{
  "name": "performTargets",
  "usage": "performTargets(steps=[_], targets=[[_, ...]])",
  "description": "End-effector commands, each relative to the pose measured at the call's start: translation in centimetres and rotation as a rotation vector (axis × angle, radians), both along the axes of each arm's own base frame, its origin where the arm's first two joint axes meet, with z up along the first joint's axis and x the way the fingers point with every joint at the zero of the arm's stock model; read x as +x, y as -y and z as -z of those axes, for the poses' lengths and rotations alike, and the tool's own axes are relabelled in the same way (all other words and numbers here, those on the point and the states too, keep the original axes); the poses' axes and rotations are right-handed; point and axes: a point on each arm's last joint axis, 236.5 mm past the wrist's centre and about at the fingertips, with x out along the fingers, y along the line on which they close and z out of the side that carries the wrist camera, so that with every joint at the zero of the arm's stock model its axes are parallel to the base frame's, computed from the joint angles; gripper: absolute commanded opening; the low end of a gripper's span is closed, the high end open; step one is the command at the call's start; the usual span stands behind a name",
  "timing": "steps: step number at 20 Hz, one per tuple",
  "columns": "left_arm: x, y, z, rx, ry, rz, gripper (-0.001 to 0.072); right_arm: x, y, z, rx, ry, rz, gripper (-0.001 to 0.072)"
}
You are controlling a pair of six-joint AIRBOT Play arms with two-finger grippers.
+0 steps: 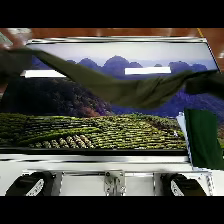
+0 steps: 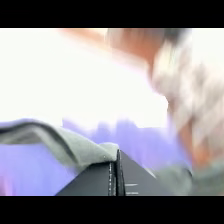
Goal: Fold the shirts.
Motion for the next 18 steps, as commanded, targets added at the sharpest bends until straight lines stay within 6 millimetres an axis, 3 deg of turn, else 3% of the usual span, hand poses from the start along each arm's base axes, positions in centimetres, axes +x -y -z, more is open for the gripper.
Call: performTargets(steps=[1, 2, 4, 5, 7, 8, 10, 12, 13, 16, 18], targets=[[-9.6, -4.3, -13.5, -0.064, 0.396, -0.155, 0.0034, -4.9, 0.7, -12.2, -0.009, 0.320, 0.022, 0.0055], [-11.1, -4.4, -14.5, -0.064, 0.430, -0.160, 0.0034, -6.0, 0.7, -13.5, -0.008, 0.352, 0.022, 0.0056], [-12.5, -4.5, -15.0, -0.047, 0.455, -0.169, 0.0034, -7.7, 0.8, -14.3, -0.015, 0.368, 0.021, 0.0056], [-12.4, -4.4, -14.2, -0.009, 0.433, -0.174, 0.0034, -8.3, 1.1, -13.7, -0.033, 0.346, 0.030, 0.0056], [-10.4, -4.7, -10.4, 0.088, 0.288, -0.200, 0.0034, -9.0, 2.1, -11.0, -0.083, 0.232, 0.055, 0.0056], [-9.0, -5.4, -7.4, 0.161, 0.176, -0.227, 0.0034, -9.4, 2.5, -8.8, -0.103, 0.135, 0.059, 0.0056], [-6.8, -9.1, 1.6, 0.326, -0.167, -0.341, 0.0034, -10.1, 2.5, -3.8, -0.067, -0.082, 0.075, 0.0056], [-6.9, -13.9, 10.1, 0.473, -0.488, -0.467, 0.0034, -10.7, 0.7, 2.8, 0.029, -0.326, 0.051, 0.0055], [-7.0, -15.2, 13.2, 0.524, -0.584, -0.488, 0.0034, -10.8, -0.8, 6.2, 0.064, -0.426, 0.006, 0.0055], [-6.7, -14.2, 22.0, 0.504, -0.787, -0.416, 0.0034, -8.9, -3.1, 14.0, 0.171, -0.535, -0.028, 0.0055], [-6.7, -12.2, 28.1, 0.421, -0.905, -0.344, 0.0035, -6.7, -2.9, 17.9, 0.203, -0.512, 0.017, 0.0055]])
